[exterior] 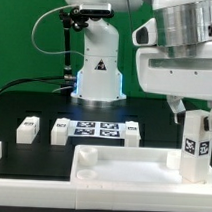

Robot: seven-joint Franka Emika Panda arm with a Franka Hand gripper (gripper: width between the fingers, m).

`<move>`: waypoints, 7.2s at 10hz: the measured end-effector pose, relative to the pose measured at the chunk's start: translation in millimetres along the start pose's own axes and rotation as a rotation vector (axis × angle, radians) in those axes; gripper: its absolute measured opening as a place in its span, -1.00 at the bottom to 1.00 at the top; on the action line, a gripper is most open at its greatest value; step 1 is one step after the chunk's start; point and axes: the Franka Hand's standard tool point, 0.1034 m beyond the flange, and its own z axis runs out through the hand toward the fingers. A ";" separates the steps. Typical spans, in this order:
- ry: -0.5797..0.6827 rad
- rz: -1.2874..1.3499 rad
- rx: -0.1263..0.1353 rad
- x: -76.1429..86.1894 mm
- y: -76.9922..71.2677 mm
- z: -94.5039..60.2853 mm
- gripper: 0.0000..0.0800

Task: Assemble desk

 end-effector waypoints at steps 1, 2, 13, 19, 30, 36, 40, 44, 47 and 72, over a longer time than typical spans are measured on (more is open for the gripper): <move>-0.002 -0.171 0.000 -2.1 -1.3 0.3 0.55; -0.008 -0.302 0.000 -6.8 -3.4 1.5 0.55; 0.005 -1.031 -0.085 -1.2 -1.8 3.0 0.16; 0.045 -0.371 -0.072 2.2 -0.9 3.7 -0.27; 0.005 0.098 -0.031 -5.6 -3.0 6.3 0.46; 0.007 -0.608 -0.043 -8.1 1.0 7.8 0.62; 0.006 -0.600 -0.036 -6.9 0.5 7.6 0.34; 0.000 -0.355 -0.041 -8.4 3.5 8.6 -0.20; 0.004 -0.111 -0.041 -9.2 3.6 9.3 -0.23; -0.052 0.982 0.104 -26.3 -25.4 -36.2 0.62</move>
Offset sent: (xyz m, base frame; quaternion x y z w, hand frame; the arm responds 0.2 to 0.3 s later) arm 0.0000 0.0000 0.0000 0.0000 0.0000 -0.1938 0.9810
